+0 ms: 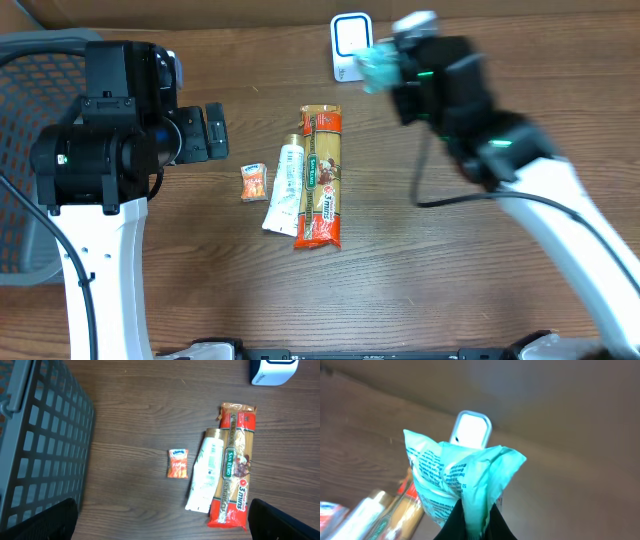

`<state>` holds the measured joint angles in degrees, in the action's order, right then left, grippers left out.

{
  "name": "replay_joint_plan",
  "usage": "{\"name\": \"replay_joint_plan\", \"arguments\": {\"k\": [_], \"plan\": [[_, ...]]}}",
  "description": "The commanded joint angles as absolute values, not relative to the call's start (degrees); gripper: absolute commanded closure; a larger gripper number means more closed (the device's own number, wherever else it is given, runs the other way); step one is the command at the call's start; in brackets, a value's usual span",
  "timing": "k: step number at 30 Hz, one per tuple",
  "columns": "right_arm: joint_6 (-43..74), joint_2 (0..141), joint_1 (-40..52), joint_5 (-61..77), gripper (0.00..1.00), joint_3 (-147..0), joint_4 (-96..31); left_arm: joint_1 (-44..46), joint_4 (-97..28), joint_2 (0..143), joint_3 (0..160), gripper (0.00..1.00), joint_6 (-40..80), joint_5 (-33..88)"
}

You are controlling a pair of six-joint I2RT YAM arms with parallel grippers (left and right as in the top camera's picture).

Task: Scan the item barcode
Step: 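Move the wipes pack right and drop it on the table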

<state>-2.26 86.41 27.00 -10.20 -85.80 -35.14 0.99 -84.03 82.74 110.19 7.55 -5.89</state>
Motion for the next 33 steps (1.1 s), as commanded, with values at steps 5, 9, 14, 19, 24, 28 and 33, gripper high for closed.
{"name": "replay_joint_plan", "arguments": {"k": [5,9,14,19,24,28,33], "plan": [[27.0,84.1,5.8,3.6,0.96,-84.7,-53.1,0.6,-83.8,82.9,110.3,0.00,7.7,-6.6],[27.3,86.3,-5.6,9.7,0.96,-78.5,-49.8,0.6,-83.8,82.9,110.3,0.00,7.7,-6.6],[33.3,89.6,-15.6,10.8,0.96,-69.6,-41.4,0.6,-83.8,82.9,110.3,0.00,7.7,-6.6],[38.0,92.1,-21.2,13.1,0.96,-60.3,-32.2,0.6,-83.8,82.9,110.3,0.00,7.7,-6.6],[38.2,92.9,-22.3,12.8,0.96,-55.5,-27.2,0.6,-83.8,82.9,110.3,0.00,7.7,-6.6],[37.7,93.0,-22.3,10.4,0.56,-55.3,-28.4,0.6,-83.8,82.9,110.3,0.00,7.7,-6.6],[34.0,92.6,-22.7,12.4,0.26,-57.9,-31.2,0.6,-83.8,82.9,110.3,0.00,7.7,-6.6]]}}
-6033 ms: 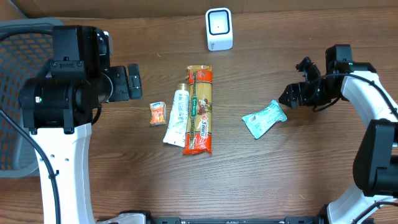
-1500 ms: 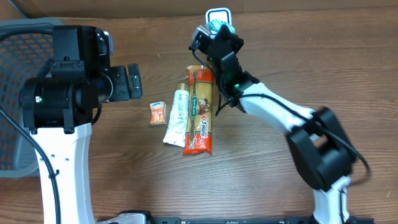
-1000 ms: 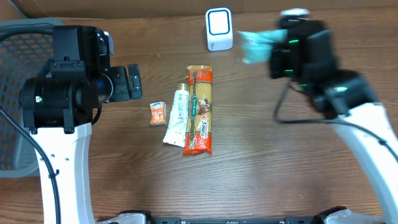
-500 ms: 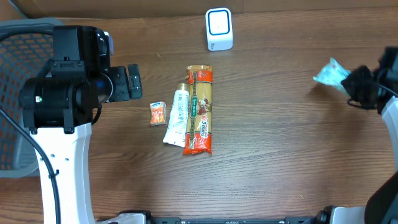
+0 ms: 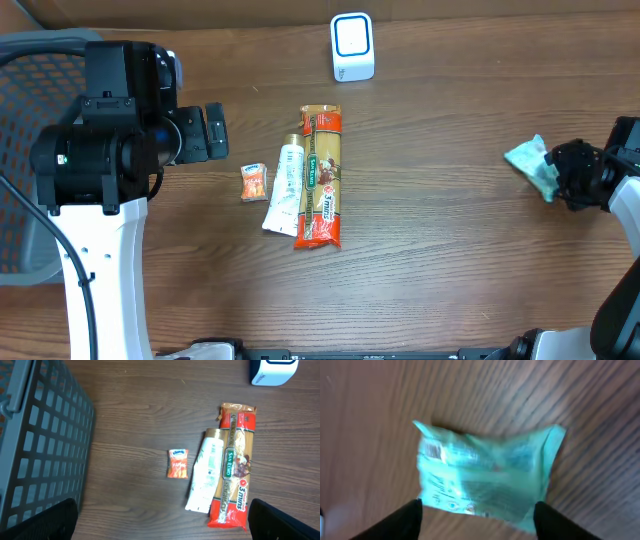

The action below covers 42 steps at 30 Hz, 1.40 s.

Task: Scan the item barcode
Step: 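Move the wipes pack right and drop it on the table, then reach the right gripper to the spaghetti package and grasp it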

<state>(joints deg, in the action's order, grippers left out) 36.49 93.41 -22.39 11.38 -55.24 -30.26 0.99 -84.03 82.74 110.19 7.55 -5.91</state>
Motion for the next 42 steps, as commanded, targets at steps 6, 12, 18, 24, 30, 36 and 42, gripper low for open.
{"name": "replay_joint_plan", "arguments": {"k": [6,12,18,24,30,36,42], "plan": [[26.7,92.0,-21.7,20.7,0.31,-70.7,-42.5,0.6,-83.8,82.9,110.3,0.00,7.7,-6.6],[23.9,92.2,-11.4,28.2,0.31,-76.5,-45.3,0.6,-83.8,82.9,110.3,0.00,7.7,-6.6],[24.9,98.2,6.4,28.4,0.27,-76.5,-38.4,0.6,-83.8,82.9,110.3,0.00,7.7,-6.6],[28.5,108.9,19.2,28.5,0.24,-76.5,-26.9,0.6,-83.8,82.9,110.3,0.00,7.7,-6.6],[29.2,115.9,25.5,29.7,0.25,-76.5,-19.1,0.6,-83.8,82.9,110.3,0.00,7.7,-6.6],[31.7,119.6,27.6,29.6,0.34,-76.5,-16.1,0.6,-83.8,82.9,110.3,0.00,7.7,-6.6],[34.6,121.1,28.0,29.5,0.50,-76.5,-16.8,0.6,-83.8,82.9,110.3,0.00,7.7,-6.6]]}}
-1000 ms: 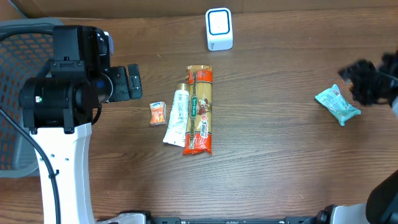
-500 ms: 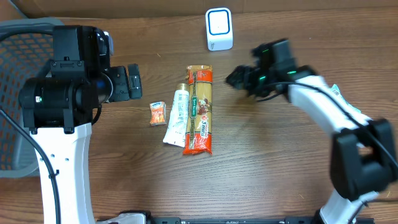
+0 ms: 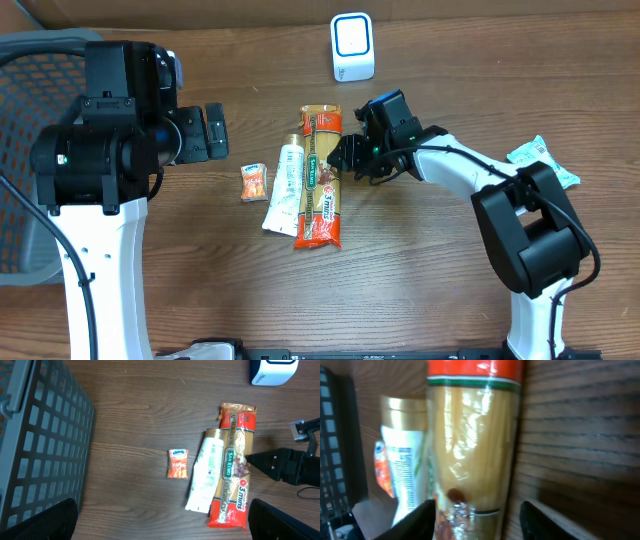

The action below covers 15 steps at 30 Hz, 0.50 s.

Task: Scan the item barcode
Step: 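Reach the right gripper to the spaghetti package and grasp it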

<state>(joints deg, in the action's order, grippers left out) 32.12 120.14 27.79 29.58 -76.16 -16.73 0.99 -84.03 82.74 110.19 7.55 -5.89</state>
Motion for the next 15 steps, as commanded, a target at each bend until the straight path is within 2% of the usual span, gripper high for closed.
{"name": "replay_joint_plan", "arguments": {"k": [1,6,8,10,13,15], "plan": [[34.8,121.4,28.3,29.5,0.51,-76.5,-16.8,0.6,-83.8,82.9,110.3,0.00,7.7,-6.6],[35.7,123.2,29.9,29.7,0.51,-76.5,-16.3,0.6,-83.8,82.9,110.3,0.00,7.7,-6.6],[36.8,123.5,30.5,29.7,0.55,-76.5,-16.1,0.6,-83.8,82.9,110.3,0.00,7.7,-6.6],[37.8,123.5,30.8,29.7,0.64,-76.5,-15.9,0.6,-83.8,82.9,110.3,0.00,7.7,-6.6],[37.8,123.5,31.2,29.7,0.86,-76.5,-15.8,0.6,-83.8,82.9,110.3,0.00,7.7,-6.6],[37.8,123.2,31.2,29.8,0.94,-76.5,-16.1,0.6,-83.8,82.9,110.3,0.00,7.7,-6.6]]}}
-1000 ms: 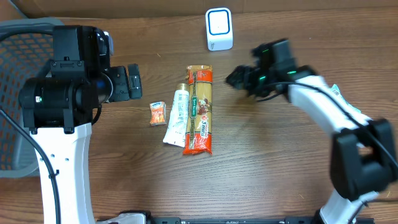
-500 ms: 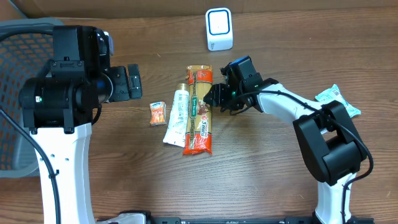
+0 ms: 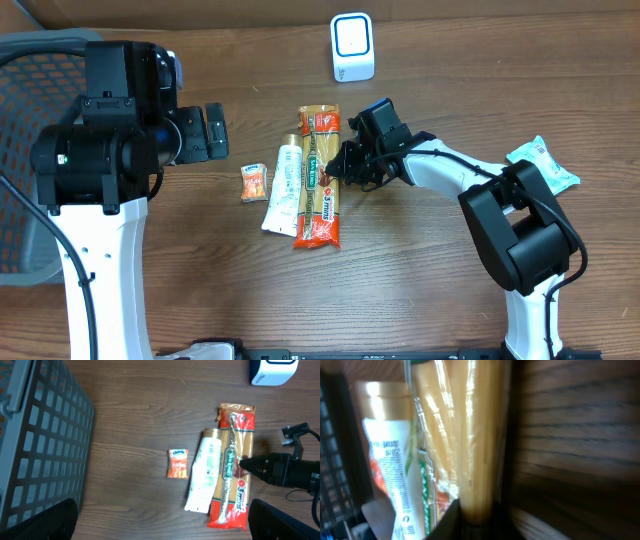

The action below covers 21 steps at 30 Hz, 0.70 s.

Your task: Scan the item barcode

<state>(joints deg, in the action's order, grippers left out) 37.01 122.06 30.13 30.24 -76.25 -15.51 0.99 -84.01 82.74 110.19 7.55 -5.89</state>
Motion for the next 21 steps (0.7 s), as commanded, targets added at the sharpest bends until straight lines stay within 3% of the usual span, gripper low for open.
{"name": "replay_joint_plan", "arguments": {"k": [1,8,14,18,21], "plan": [[37.8,122.8,30.8,30.2,0.96,-76.6,-16.1,0.6,-83.8,82.9,110.3,0.00,7.7,-6.6],[31.8,111.3,28.4,24.8,0.96,-76.6,-26.3,0.6,-83.8,82.9,110.3,0.00,7.7,-6.6],[26.9,98.7,28.4,2.8,0.96,-77.9,-44.7,0.6,-83.8,82.9,110.3,0.00,7.7,-6.6],[25.0,97.2,29.0,-12.5,0.96,-80.9,-56.8,0.6,-83.8,82.9,110.3,0.00,7.7,-6.6],[22.1,98.5,29.2,-16.1,0.96,-81.0,-59.0,0.6,-83.8,82.9,110.3,0.00,7.7,-6.6]]}}
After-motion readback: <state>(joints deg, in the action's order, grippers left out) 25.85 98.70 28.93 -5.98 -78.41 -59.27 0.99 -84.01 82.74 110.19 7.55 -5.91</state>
